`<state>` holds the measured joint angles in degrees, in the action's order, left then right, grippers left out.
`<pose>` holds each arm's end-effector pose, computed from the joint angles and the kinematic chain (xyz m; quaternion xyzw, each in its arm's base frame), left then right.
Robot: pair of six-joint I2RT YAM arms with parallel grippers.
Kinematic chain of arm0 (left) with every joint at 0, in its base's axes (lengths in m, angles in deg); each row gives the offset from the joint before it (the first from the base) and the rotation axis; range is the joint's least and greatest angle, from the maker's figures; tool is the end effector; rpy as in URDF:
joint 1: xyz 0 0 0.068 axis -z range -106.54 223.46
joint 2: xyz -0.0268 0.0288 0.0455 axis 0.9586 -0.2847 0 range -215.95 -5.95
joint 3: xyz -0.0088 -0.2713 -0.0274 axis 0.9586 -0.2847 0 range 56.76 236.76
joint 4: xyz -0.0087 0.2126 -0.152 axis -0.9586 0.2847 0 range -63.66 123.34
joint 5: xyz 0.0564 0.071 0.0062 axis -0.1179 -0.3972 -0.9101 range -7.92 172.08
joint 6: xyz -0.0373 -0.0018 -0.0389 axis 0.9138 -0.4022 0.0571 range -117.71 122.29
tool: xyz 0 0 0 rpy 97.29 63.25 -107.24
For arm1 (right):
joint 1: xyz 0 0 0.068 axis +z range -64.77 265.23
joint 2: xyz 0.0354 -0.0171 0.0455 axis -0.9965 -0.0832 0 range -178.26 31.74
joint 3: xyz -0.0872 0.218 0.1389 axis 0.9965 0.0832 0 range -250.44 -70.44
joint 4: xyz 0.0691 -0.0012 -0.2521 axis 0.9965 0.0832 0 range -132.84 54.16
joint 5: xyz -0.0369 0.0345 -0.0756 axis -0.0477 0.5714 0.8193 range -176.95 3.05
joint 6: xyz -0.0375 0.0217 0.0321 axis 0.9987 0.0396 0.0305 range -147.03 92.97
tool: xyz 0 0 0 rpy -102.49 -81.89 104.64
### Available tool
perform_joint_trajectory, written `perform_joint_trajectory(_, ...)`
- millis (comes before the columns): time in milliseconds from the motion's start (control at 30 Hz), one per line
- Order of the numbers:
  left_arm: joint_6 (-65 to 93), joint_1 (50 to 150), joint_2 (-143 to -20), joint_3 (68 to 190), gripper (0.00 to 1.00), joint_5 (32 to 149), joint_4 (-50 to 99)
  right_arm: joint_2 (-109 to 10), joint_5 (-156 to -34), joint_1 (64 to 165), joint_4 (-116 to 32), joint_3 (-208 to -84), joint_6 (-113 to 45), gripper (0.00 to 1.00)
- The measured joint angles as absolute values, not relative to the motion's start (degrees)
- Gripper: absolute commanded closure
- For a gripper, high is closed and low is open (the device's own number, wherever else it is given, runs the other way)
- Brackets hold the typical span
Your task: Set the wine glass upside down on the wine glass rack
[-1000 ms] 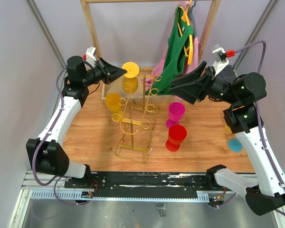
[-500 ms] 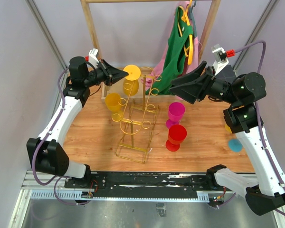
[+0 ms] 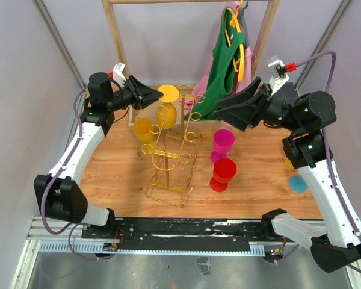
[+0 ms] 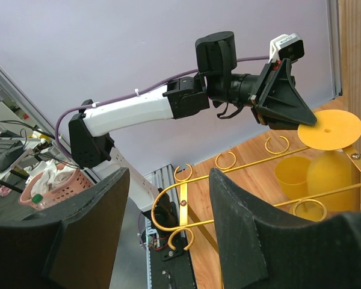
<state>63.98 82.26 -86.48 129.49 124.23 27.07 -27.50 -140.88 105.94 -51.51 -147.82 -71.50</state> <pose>0.3192 -0.0735 0.3852 -0.1048 0.7376 -0.5739 0.3400 0.1619 0.0919 0.5165 -0.2819 0.5364 0.6091 0.5117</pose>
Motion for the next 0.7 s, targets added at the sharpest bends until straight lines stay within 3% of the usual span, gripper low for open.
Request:
perform_joint_trajectory(100,63.8,82.3,-86.5,129.0,0.5,124.2,27.4,-27.5,-140.9,105.9,-51.5,-147.8,-71.5,0.43)
perform_joint_trajectory(267,62.6,82.3,-86.5,129.0,0.41,124.1,29.0,-27.5,-140.8,105.9,-51.5,-147.3,-71.5,0.43)
perform_joint_trajectory(700,60.3,81.0,-84.0,130.9,0.36,122.6,34.5,-27.4,-140.8,105.9,-51.5,-146.5,-70.4,0.43)
